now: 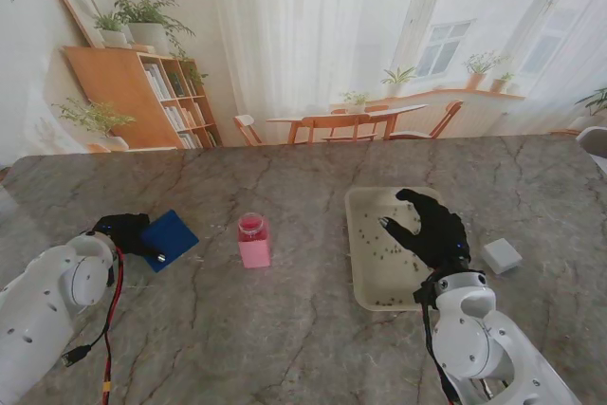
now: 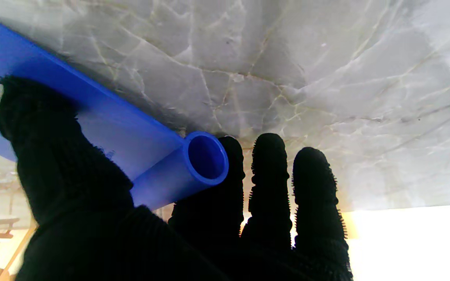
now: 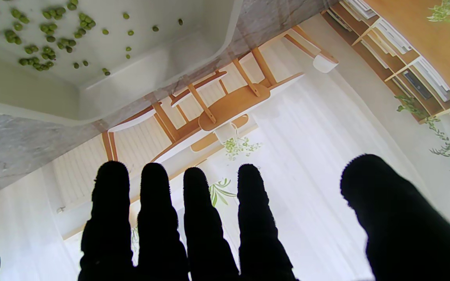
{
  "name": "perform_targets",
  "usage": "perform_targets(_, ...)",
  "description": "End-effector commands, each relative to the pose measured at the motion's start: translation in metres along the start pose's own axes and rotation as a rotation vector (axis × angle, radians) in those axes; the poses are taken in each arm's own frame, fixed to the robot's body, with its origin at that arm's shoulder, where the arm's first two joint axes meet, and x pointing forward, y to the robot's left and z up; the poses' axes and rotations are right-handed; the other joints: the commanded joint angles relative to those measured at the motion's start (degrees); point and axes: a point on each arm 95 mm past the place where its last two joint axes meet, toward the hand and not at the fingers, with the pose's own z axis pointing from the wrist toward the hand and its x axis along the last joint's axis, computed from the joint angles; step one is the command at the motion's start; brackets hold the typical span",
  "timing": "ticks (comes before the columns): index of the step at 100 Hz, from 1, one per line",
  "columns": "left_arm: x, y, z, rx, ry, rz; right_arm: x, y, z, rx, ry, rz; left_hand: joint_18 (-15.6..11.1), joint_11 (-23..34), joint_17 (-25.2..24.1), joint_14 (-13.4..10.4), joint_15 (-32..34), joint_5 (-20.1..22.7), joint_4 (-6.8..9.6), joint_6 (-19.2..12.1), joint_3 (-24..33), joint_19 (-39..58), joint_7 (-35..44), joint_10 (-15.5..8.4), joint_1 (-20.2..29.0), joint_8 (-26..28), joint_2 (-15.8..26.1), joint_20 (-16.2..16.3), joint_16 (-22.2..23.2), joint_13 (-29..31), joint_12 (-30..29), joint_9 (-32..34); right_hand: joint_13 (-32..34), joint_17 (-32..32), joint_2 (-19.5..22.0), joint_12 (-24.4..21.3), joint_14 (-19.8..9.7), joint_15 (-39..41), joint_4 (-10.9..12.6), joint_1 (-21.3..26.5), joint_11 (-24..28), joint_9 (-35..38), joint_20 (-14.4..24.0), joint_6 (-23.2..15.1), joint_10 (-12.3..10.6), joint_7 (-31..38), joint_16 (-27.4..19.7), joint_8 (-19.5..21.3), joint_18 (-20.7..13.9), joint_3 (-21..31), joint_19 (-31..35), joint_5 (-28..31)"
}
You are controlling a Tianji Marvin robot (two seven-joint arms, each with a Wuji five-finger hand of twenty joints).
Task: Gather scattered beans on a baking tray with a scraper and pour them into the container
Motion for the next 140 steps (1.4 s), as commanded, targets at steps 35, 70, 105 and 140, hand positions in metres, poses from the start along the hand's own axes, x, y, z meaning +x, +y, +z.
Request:
perform_targets(35,0.011,-0.013,-0.023,0.148,0.048,-0.052,-0.002,0.002,-0.004,-0.004,-0.014,0.005,-15.67,-14.96,31.66,-10.8,2.41,-1.59,1.17,0.26,28.72,7.38,21.11,-0.84,24.37,5.71,10.5,-12.34,-7.57,28.88,-13.37,20.01,0.11,-0.24,1.47,-0.16,-0.77,-0.62,2.01,0.02,-1.88,0.43,0.74,-1.41,-0.95,1.04,0.61,-1.02,0.01,-1.44,-1.05,1.63)
perform_targets(70,0.011,-0.015,-0.033,0.208,0.074,-0.09,-0.004,0.004,-0.006,-0.015,-0.026,0.006,-14.48,-13.9,29.49,-11.25,-0.55,7.07,0.27,-5.34,29.82,2.37,-4.88,-2.72,24.37,-28.05,10.33,-9.63,-7.31,28.55,-14.51,20.86,0.14,-0.24,1.42,-0.15,-0.8,-0.58,2.02,0.1,-1.89,0.44,0.78,-1.47,-1.0,1.2,0.63,-1.09,0.01,-1.36,-1.07,1.79)
perform_targets(105,0.014,-0.045,-0.066,0.388,0.089,-0.131,0.002,0.006,-0.004,-0.039,-0.004,0.008,-12.74,-10.69,25.43,-10.17,3.39,2.91,0.29,-0.16,32.24,3.05,1.16,-0.7,24.38,-31.64,11.49,-6.78,-4.78,24.21,-12.59,16.96,0.32,0.12,1.44,-0.05,-1.09,-0.43,2.05,0.39,-1.75,0.53,0.84,-1.16,-1.06,1.02,0.7,-1.22,-0.01,-1.31,-1.37,1.02)
perform_targets(140,0.058,-0.111,-0.11,0.686,0.178,-0.114,0.031,0.049,0.003,-0.165,0.104,-0.033,-12.75,-10.6,23.66,-9.64,4.55,2.28,0.41,0.12,32.71,3.82,1.1,-0.06,24.37,-32.71,11.07,-5.96,-4.02,22.63,-11.39,15.98,0.9,1.06,1.45,0.5,-1.73,0.83,2.1,0.98,-0.82,-0.13,1.41,0.9,-1.39,-0.1,1.12,-1.35,-0.56,-1.31,-0.53,-1.79)
